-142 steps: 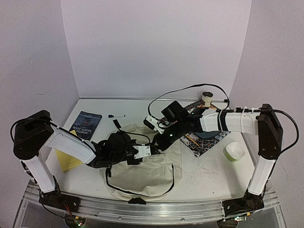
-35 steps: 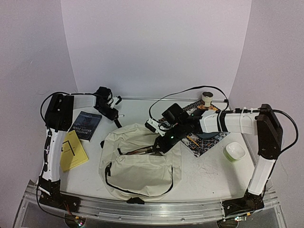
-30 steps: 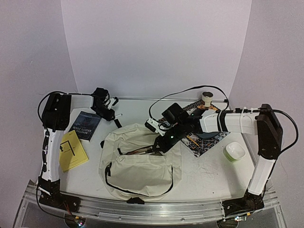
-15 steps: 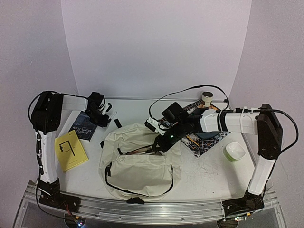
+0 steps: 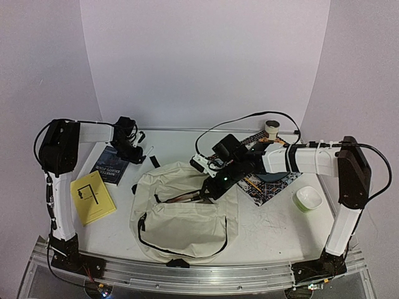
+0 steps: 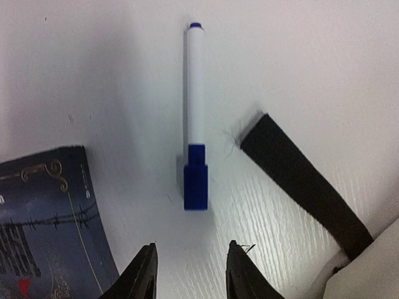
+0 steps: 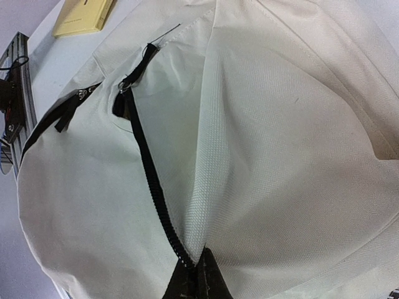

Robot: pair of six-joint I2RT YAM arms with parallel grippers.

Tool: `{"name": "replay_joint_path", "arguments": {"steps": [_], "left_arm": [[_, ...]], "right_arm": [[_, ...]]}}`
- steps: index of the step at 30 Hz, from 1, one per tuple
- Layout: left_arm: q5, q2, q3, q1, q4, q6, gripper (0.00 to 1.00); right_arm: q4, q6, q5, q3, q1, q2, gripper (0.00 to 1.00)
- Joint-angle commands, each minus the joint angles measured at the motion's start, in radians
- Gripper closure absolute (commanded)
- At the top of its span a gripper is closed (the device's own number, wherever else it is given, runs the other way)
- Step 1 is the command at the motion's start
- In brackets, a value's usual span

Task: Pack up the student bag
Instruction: Move the pen to the center of the board, then pick up the pen at the center of the board.

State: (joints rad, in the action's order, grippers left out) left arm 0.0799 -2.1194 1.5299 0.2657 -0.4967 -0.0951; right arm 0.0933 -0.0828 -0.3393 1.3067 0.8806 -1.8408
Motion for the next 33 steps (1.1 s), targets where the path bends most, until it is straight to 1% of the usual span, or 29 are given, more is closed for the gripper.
{"name": "replay_joint_path", "arguments": {"steps": [1, 4, 7, 14, 17, 23, 27, 31, 33], "left_arm": [[0.022, -0.066, 0.109, 0.002, 0.016, 0.018, 0.60], [0.022, -0.103, 0.160, 0.002, 0.017, 0.016, 0.57], [0.015, -0.143, 0.211, 0.002, 0.017, 0.013, 0.56], [0.002, -0.218, 0.290, 0.002, 0.017, 0.004, 0.61], [0.003, -0.247, 0.311, 0.002, 0.015, -0.003, 0.67], [0.002, -0.290, 0.322, 0.001, 0.002, -0.005, 0.76], [0.013, -0.309, 0.309, 0.001, -0.009, -0.007, 0.85], [0.021, -0.278, 0.272, 0.001, -0.013, -0.016, 0.95], [0.032, -0.237, 0.239, 0.001, -0.013, -0.017, 0.98]], "right_arm": [[0.029, -0.005, -0.020, 0.034, 0.003, 0.008, 1.00], [0.030, -0.006, -0.019, 0.035, 0.004, 0.007, 1.00], [0.030, -0.007, -0.017, 0.036, 0.003, 0.009, 1.00], [0.034, -0.009, -0.016, 0.037, 0.002, 0.013, 1.00], [0.035, -0.009, -0.014, 0.040, 0.003, 0.013, 1.00], [0.040, -0.012, -0.012, 0.050, 0.003, 0.015, 1.00], [0.042, -0.012, -0.012, 0.053, 0.003, 0.013, 1.00], [0.043, -0.010, -0.012, 0.055, 0.003, 0.006, 1.00], [0.043, -0.004, -0.001, 0.056, 0.003, 0.000, 1.00]]}}
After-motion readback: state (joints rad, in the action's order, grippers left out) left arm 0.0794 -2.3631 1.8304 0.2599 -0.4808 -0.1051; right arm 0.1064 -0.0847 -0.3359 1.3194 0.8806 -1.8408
